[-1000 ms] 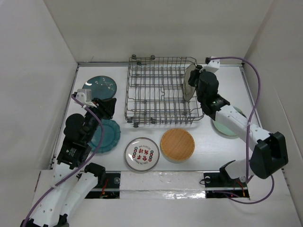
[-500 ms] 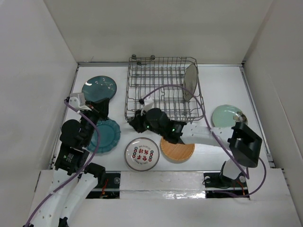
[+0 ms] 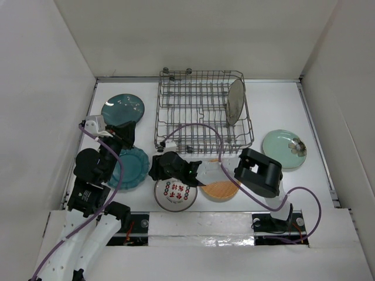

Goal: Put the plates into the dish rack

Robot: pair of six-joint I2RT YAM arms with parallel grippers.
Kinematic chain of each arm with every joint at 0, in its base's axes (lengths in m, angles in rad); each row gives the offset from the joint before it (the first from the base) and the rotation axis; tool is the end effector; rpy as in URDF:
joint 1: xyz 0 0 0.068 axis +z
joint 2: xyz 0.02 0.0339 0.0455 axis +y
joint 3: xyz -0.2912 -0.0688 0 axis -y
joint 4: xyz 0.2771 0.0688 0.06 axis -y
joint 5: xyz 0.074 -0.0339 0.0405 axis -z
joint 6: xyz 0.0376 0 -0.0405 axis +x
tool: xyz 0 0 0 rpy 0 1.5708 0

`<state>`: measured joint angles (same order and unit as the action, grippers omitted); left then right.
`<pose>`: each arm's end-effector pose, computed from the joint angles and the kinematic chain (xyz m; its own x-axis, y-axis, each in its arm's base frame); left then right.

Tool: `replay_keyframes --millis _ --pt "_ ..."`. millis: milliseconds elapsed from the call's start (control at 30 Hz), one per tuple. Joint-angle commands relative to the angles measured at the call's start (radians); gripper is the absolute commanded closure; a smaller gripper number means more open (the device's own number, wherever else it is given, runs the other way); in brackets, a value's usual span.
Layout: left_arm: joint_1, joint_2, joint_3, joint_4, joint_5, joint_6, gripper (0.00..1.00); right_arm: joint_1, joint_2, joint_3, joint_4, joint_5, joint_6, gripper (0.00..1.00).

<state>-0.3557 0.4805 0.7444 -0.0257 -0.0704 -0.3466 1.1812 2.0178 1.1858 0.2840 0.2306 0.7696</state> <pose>0.1153 -0.0400 0.4046 0.1118 -0.4030 -0.9083 0.3416 0.8740 -0.3457 0.1869 0.4327 0.1540 -0.7172 0.0368 -0.6959 -0.4559 0.7305 0.5084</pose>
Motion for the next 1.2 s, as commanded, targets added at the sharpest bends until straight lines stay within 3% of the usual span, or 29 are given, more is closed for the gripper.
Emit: replay_keyframes --millis 0,667,800,967,1033,1167 --pt "0.003 -0.008 -0.005 0.061 0.021 0.000 0.91 0.006 0.025 0.096 0.058 0.033 0.066 0.45" --pt "0.003 -0.028 -0.010 0.064 0.040 -0.005 0.89 0.006 0.226 0.241 0.035 -0.005 0.135 0.46" --pt "0.003 -0.026 -0.011 0.066 0.046 -0.003 0.89 0.006 0.242 0.255 0.038 -0.016 0.140 0.66" --pt "0.003 -0.020 -0.011 0.067 0.047 -0.006 0.89 0.006 0.226 0.236 0.082 -0.005 0.135 0.83" --pt "0.003 -0.019 -0.011 0.067 0.049 -0.006 0.89 0.006 0.208 0.206 0.128 -0.008 0.135 0.95" --pt "0.003 -0.013 -0.013 0.067 0.049 -0.005 0.89 0.006 0.157 0.167 0.204 -0.019 0.108 1.00"
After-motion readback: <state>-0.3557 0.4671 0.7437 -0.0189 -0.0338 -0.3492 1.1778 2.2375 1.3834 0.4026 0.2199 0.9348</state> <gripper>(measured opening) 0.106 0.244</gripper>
